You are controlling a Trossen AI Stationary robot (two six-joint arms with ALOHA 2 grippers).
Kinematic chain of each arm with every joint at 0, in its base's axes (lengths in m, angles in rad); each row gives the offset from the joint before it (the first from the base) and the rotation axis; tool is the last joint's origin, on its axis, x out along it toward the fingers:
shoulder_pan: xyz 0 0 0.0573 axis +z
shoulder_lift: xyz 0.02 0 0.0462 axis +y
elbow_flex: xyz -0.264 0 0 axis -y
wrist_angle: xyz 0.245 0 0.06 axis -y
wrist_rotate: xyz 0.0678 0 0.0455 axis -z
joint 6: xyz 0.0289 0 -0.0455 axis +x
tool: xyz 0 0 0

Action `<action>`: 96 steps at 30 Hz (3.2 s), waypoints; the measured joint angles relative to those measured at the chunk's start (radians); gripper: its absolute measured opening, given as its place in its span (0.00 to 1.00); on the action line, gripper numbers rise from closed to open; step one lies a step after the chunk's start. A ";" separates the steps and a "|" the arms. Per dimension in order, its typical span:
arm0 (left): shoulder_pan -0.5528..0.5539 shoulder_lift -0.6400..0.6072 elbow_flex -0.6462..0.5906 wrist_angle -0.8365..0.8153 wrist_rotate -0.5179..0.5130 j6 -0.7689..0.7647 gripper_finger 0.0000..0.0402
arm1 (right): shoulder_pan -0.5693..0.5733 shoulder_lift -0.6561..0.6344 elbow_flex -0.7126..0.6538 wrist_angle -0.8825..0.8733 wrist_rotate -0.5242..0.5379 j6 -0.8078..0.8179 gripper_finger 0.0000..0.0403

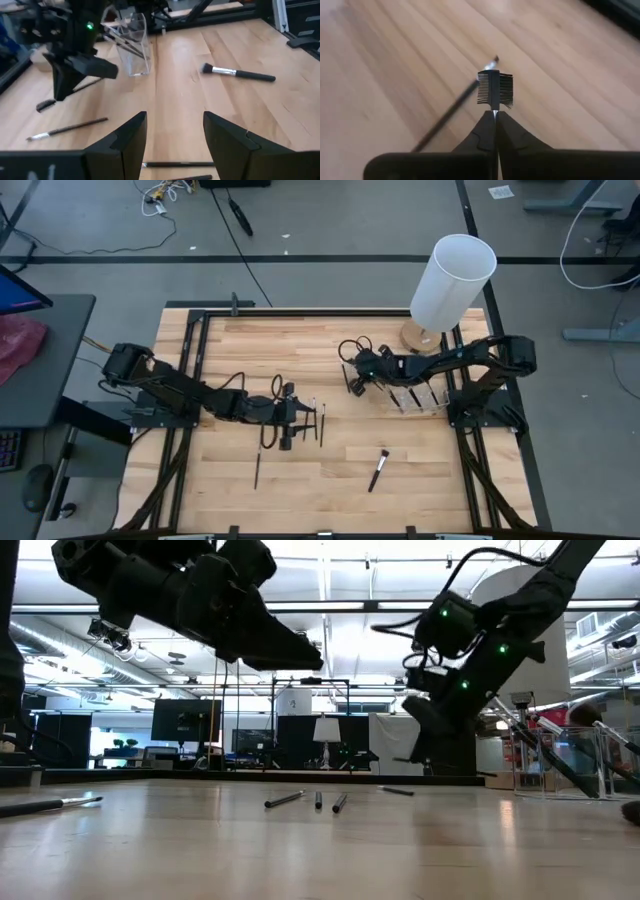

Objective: Put items in baskets/containers
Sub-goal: Put the black brow brush into the transparent bin

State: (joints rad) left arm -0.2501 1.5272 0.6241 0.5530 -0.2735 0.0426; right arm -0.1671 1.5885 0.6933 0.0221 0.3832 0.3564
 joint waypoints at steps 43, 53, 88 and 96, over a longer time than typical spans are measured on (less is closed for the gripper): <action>-0.202 -0.129 -0.055 -0.385 -0.103 -0.082 0.49 | 0.503 -0.031 0.003 0.457 -0.008 -0.038 0.00; -0.264 -0.116 -0.298 -0.120 -0.068 -0.409 0.49 | 0.529 -0.030 0.004 0.458 0.074 -0.024 0.00; -0.191 0.163 -0.261 0.045 -0.015 -0.417 0.04 | 0.529 -0.030 0.004 0.463 0.092 -0.024 0.04; -0.161 0.039 -0.269 0.004 0.004 -0.397 0.08 | 0.548 -0.030 0.028 0.466 0.070 -0.038 0.04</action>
State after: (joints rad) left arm -0.4106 1.5660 0.3550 0.5569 -0.2698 -0.3546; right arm 0.3813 1.5589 0.7212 0.4885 0.4530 0.3187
